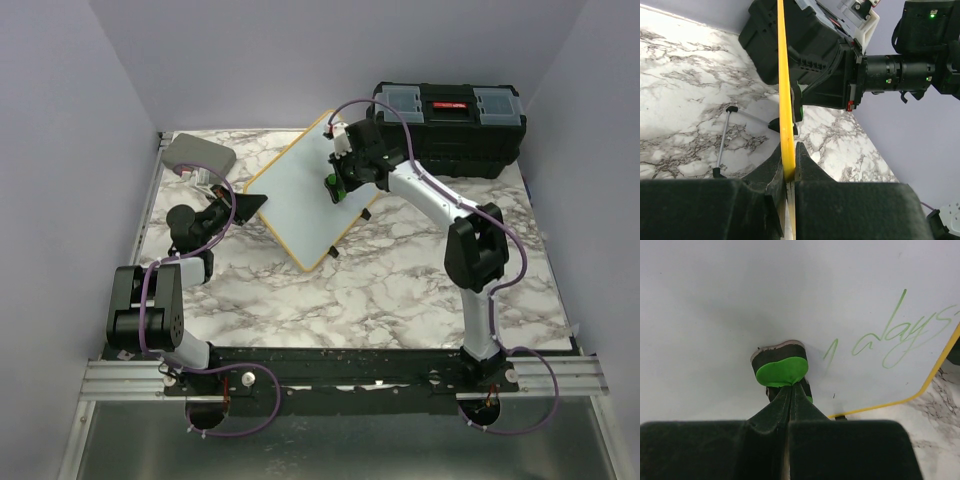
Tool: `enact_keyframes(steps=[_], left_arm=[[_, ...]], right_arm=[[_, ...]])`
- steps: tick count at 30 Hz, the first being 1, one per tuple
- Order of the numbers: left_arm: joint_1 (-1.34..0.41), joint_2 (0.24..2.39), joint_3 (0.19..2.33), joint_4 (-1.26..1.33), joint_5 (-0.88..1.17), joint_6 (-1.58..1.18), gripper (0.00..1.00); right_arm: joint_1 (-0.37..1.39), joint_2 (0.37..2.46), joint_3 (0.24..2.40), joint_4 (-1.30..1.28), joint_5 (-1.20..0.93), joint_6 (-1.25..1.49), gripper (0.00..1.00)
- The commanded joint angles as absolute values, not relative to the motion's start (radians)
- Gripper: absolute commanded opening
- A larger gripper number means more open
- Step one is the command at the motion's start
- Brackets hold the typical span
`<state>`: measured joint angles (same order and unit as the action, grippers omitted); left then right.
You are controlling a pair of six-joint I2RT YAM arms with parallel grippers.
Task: Erase the whiteboard
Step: Erase the whiteboard at the whiteboard stand.
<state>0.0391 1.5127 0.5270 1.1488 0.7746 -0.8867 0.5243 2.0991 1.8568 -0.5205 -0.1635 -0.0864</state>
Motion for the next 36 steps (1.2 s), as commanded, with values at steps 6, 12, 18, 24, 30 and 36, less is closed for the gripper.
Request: enact_keyframes(steps=[6, 12, 18, 24, 30, 36], left_arm=[[0.014, 1.502, 0.535, 1.150, 0.888, -0.877, 0.00], [0.013, 1.504, 0.535, 1.151, 0.888, -0.878, 0.00], [0.012, 1.503, 0.533, 1.154, 0.888, -0.879, 0.00], [0.012, 1.499, 0.534, 1.150, 0.893, -0.880, 0.00], [0.012, 1.505, 0.536, 1.156, 0.894, -0.883, 0.00], [0.012, 1.505, 0.539, 1.155, 0.896, -0.885, 0.00]], right_arm=[[0.532, 2.110, 1.814, -0.414, 0.117, -0.091, 0.01], [0.532, 2.082, 1.757, -0.413, 0.063, -0.138, 0.00], [0.532, 2.098, 1.761, -0.508, -0.317, -0.189, 0.01], [0.532, 2.108, 1.807, -0.519, -0.462, -0.162, 0.01], [0.529, 2.100, 1.826, -0.447, -0.143, -0.092, 0.01], [0.521, 2.080, 1.777, -0.390, -0.005, -0.090, 0.01]])
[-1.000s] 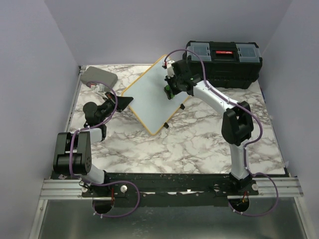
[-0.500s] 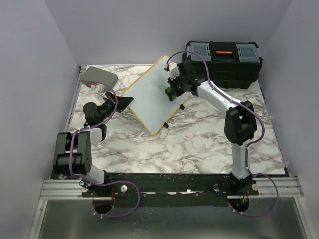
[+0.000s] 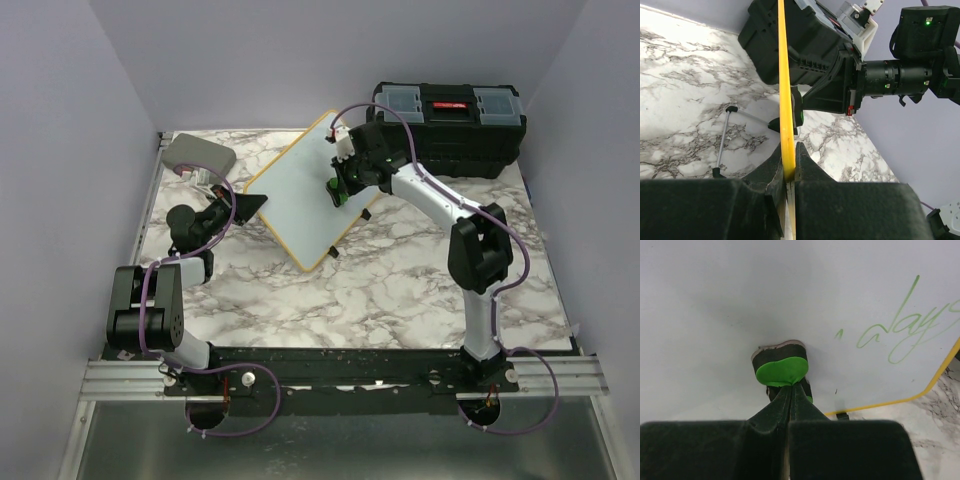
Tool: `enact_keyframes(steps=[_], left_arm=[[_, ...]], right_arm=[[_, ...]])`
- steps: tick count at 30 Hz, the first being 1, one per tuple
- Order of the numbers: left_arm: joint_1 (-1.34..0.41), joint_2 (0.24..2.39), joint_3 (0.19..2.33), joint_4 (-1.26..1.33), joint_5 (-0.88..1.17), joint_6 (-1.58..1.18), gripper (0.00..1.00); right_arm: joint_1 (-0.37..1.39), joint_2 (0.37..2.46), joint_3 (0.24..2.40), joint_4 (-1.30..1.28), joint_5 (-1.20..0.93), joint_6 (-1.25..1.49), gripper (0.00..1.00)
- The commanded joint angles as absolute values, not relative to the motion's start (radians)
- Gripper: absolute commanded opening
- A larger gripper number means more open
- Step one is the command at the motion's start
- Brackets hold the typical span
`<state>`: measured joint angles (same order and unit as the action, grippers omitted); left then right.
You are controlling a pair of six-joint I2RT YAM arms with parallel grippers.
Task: Erase the whiteboard
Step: Erase the whiteboard at the whiteboard stand.
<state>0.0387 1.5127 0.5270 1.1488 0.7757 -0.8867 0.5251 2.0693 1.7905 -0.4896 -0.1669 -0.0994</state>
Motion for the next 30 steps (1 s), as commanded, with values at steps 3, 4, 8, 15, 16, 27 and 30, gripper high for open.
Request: enact_keyframes(steps=[3, 4, 8, 15, 16, 27, 30], left_arm=[[0.012, 1.505, 0.537, 1.157, 0.896, -0.885, 0.00], [0.012, 1.505, 0.537, 1.157, 0.895, -0.885, 0.00], [0.012, 1.509, 0.538, 1.157, 0.894, -0.884, 0.00], [0.012, 1.505, 0.535, 1.155, 0.893, -0.884, 0.00], [0.012, 1.504, 0.535, 1.154, 0.894, -0.881, 0.00], [0.012, 1.505, 0.533, 1.159, 0.894, -0.884, 0.00], [0.012, 1.504, 0.533, 1.157, 0.894, -0.885, 0.00]], right_arm=[[0.522, 2.080, 1.765, -0.387, 0.033, -0.107, 0.01], [0.521, 2.079, 1.760, -0.388, 0.025, -0.114, 0.01], [0.521, 2.065, 1.744, -0.423, -0.165, -0.168, 0.01], [0.521, 2.084, 1.787, -0.499, -0.431, -0.207, 0.01], [0.521, 2.083, 1.793, -0.492, -0.408, -0.199, 0.01], [0.508, 2.046, 1.786, -0.370, -0.192, -0.123, 0.01], [0.508, 2.028, 1.778, -0.352, -0.239, -0.123, 0.01]])
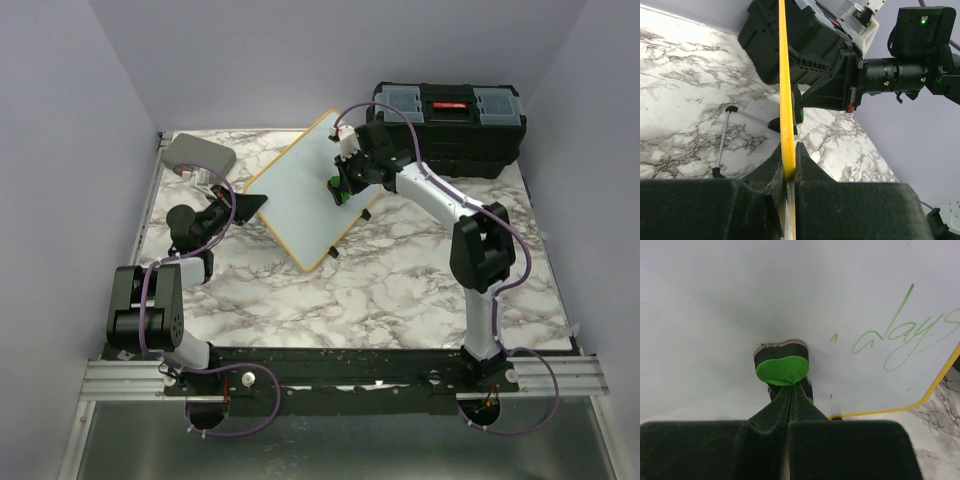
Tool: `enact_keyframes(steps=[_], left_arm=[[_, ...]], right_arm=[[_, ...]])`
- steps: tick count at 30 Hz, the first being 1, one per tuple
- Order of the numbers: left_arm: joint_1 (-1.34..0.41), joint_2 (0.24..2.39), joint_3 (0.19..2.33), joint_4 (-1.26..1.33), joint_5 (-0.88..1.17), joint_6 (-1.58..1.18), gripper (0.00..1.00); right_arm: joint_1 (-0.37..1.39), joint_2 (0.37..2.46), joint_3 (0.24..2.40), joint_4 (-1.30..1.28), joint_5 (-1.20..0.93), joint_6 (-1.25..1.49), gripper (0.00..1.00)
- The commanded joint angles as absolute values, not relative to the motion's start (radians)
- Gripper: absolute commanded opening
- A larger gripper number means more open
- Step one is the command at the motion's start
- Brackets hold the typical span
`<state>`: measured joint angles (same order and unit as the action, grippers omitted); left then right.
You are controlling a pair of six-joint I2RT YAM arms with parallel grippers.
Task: Erase the whiteboard
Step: Erase the whiteboard at the whiteboard stand.
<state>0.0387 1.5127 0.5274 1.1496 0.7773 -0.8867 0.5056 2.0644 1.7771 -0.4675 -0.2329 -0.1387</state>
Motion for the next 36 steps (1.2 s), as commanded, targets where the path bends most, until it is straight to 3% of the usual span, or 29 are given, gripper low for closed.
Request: enact_keyframes(steps=[1, 10, 25, 36], left_arm=[[0.012, 1.504, 0.534, 1.157, 0.894, -0.884, 0.00], [0.012, 1.504, 0.533, 1.155, 0.893, -0.884, 0.00], [0.032, 1.470, 0.562, 1.048, 0.916, -0.855, 0.00], [0.033, 1.478, 0.583, 1.004, 0.929, -0.848, 0.00]], right_arm=[[0.507, 2.021, 1.776, -0.348, -0.253, -0.121, 0.01], [0.488, 1.967, 1.770, -0.307, -0.397, -0.081, 0.01], [0.433, 1.923, 1.774, -0.399, -0.343, -0.143, 0.01], [0.434, 2.060, 1.864, -0.531, -0.292, -0.214, 0.00]])
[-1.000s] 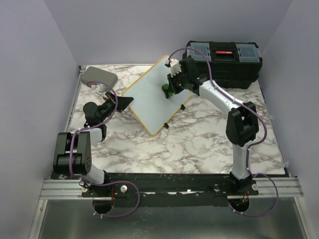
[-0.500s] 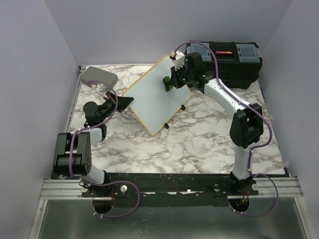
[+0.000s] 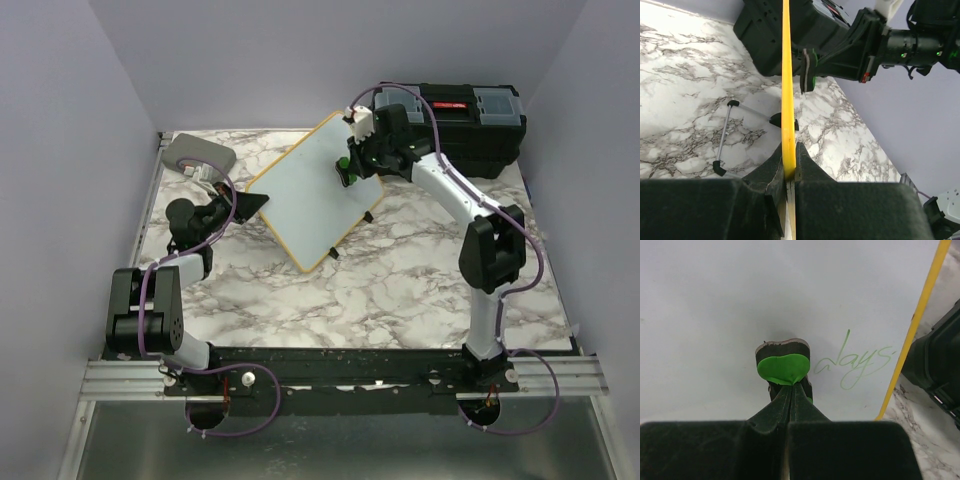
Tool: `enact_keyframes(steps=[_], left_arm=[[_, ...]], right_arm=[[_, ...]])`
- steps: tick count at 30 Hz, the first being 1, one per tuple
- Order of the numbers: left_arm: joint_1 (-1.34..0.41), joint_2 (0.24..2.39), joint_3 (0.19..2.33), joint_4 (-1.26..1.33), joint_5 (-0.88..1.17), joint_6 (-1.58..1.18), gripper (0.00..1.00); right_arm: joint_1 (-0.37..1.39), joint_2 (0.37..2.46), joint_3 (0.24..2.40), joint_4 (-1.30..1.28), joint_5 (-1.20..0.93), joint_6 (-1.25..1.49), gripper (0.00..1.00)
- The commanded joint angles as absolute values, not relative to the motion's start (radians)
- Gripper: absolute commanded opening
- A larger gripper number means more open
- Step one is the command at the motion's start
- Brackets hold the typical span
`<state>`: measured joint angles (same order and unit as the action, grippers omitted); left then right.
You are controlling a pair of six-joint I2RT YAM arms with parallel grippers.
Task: Erase the whiteboard
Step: Erase the whiteboard at the whiteboard stand.
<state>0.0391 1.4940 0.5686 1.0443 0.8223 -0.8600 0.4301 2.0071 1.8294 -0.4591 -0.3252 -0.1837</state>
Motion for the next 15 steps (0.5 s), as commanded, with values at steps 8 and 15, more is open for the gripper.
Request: enact_keyframes(steps=[8, 15], left_arm=[[0.031, 1.486, 0.592, 1.004, 0.929, -0.850, 0.00], [0.032, 1.486, 0.590, 1.003, 0.930, -0.847, 0.00]], right_arm=[[0.455, 2.100, 1.902, -0.569, -0.343, -0.221, 0.01], [0.454, 2.129, 1.919, -0.487, -0.022, -0.161, 0.01]])
